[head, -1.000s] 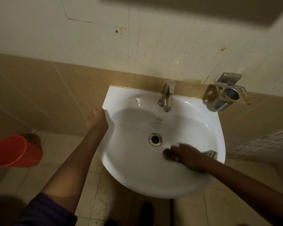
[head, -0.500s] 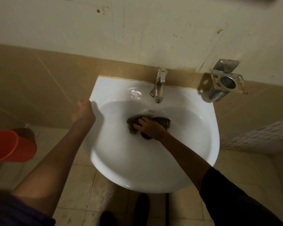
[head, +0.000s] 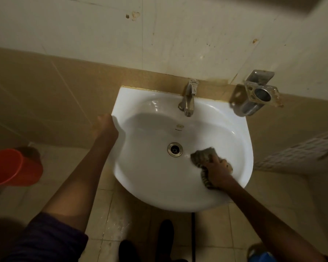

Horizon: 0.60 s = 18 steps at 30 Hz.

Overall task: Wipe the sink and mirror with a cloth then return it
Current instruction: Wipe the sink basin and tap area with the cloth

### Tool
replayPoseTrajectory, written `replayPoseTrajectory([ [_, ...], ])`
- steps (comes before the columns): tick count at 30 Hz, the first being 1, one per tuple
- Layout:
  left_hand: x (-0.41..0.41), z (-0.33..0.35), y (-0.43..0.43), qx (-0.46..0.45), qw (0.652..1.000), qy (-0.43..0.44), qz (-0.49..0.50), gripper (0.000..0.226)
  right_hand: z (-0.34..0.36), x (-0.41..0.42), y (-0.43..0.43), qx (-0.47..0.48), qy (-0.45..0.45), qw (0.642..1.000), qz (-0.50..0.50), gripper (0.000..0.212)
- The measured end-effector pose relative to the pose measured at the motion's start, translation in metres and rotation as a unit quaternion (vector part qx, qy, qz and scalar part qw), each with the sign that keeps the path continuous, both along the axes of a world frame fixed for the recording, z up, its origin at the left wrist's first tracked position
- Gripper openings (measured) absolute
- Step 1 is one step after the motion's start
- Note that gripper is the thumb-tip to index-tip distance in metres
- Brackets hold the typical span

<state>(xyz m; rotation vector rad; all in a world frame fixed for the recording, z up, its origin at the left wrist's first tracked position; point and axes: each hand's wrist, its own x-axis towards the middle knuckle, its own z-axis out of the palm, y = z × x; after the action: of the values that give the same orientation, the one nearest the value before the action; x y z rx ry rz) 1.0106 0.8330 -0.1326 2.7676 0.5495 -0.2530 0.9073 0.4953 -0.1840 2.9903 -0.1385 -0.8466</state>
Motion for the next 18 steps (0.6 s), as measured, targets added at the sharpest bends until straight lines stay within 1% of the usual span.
replayPoseTrajectory([
  [2, 0.001, -0.001, -0.001, 0.000, 1.000, -0.011, 0.000, 0.043, 0.003, -0.026, 0.030, 0.067, 0.033, 0.997, -0.011, 0.051],
  [3, 0.002, -0.001, -0.002, 0.000, 1.000, -0.016, 0.001, 0.042, 0.004, -0.034, 0.052, 0.118, 0.041, 0.992, 0.000, 0.056],
  [5, 0.005, -0.002, -0.003, 0.014, 1.000, -0.017, -0.005, 0.042, 0.002, -0.039, 0.101, 0.232, 0.045, 0.970, 0.050, 0.059],
  [6, 0.006, -0.002, -0.004, 0.026, 0.999, -0.015, -0.011, 0.042, 0.002, -0.039, 0.124, 0.280, 0.043, 0.957, 0.057, 0.058],
  [7, 0.007, -0.003, -0.005, 0.033, 0.999, -0.014, -0.012, 0.043, 0.003, -0.039, 0.141, 0.312, 0.047, 0.948, 0.049, 0.056],
  [9, 0.007, -0.004, -0.006, 0.037, 0.999, -0.012, -0.009, 0.046, 0.002, -0.034, 0.148, 0.330, 0.046, 0.942, 0.045, 0.051],
  [11, 0.006, -0.004, -0.006, 0.045, 0.999, -0.004, -0.011, 0.047, -0.004, -0.029, 0.120, 0.290, 0.029, 0.955, 0.060, 0.049],
  [12, 0.005, -0.004, -0.005, 0.046, 0.999, -0.004, -0.010, 0.046, -0.008, -0.021, 0.097, 0.237, 0.015, 0.970, 0.045, 0.049],
  [13, 0.004, -0.004, -0.003, 0.045, 0.999, -0.003, -0.008, 0.045, -0.011, -0.009, 0.072, 0.164, -0.002, 0.986, 0.019, 0.050],
  [14, 0.004, -0.003, -0.003, 0.045, 0.999, 0.001, -0.008, 0.046, -0.013, 0.003, 0.048, 0.087, -0.020, 0.996, -0.012, 0.052],
  [15, 0.004, -0.003, -0.002, 0.042, 0.999, 0.008, -0.005, 0.046, -0.012, 0.017, 0.030, 0.023, -0.037, 0.998, -0.039, 0.055],
  [16, 0.005, -0.002, 0.000, 0.040, 0.999, 0.011, -0.004, 0.045, -0.012, 0.028, 0.021, -0.014, -0.053, 0.997, -0.057, 0.059],
  [18, 0.006, -0.001, -0.001, 0.036, 0.999, 0.000, -0.005, 0.042, -0.013, 0.040, 0.024, -0.026, -0.080, 0.994, -0.070, 0.063],
])
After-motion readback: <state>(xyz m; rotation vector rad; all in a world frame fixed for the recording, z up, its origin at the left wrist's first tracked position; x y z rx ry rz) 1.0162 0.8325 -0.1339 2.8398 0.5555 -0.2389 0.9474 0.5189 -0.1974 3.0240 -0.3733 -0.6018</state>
